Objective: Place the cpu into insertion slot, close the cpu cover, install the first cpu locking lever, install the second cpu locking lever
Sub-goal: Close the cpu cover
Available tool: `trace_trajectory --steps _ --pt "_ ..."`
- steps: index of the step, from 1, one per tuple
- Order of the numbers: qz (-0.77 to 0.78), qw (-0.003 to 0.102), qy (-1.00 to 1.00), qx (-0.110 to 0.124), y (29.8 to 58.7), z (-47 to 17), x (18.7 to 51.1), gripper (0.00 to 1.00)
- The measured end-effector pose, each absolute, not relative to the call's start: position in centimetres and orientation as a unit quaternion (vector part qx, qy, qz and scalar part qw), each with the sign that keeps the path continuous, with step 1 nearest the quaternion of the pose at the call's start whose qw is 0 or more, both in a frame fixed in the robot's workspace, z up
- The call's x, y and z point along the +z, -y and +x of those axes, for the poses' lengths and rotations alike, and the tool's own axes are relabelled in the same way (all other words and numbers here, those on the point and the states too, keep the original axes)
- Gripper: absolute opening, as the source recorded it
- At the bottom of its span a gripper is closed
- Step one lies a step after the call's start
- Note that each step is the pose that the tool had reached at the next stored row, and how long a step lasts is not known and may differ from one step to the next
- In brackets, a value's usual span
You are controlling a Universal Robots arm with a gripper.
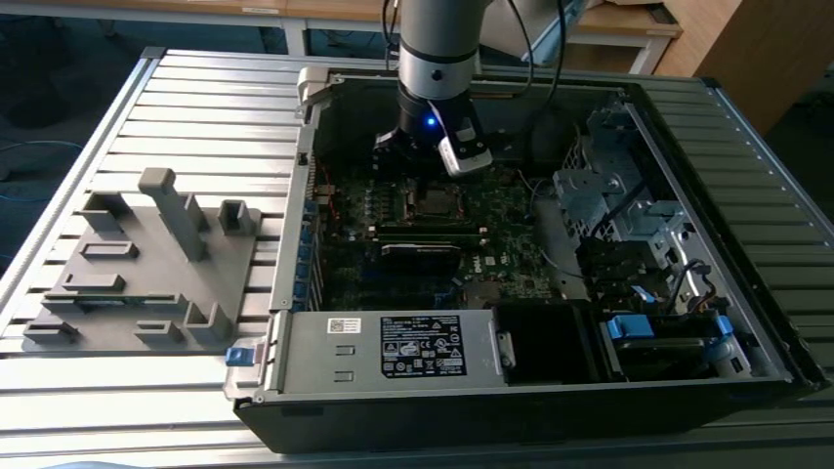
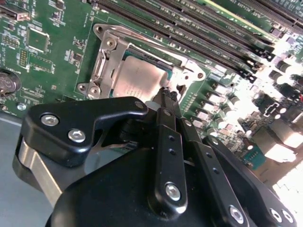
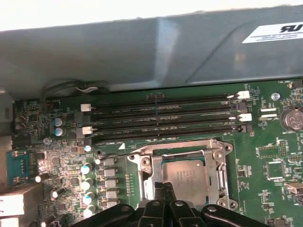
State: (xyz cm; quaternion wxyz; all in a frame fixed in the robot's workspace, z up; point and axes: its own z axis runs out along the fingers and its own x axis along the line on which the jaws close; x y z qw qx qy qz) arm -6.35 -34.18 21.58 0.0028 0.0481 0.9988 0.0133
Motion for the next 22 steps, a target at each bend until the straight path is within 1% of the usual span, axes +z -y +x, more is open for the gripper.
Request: trace_trajectory --steps 22 --pt "0.042 0.003 -0.999 0.013 34.18 -6.73 21.23 0.10"
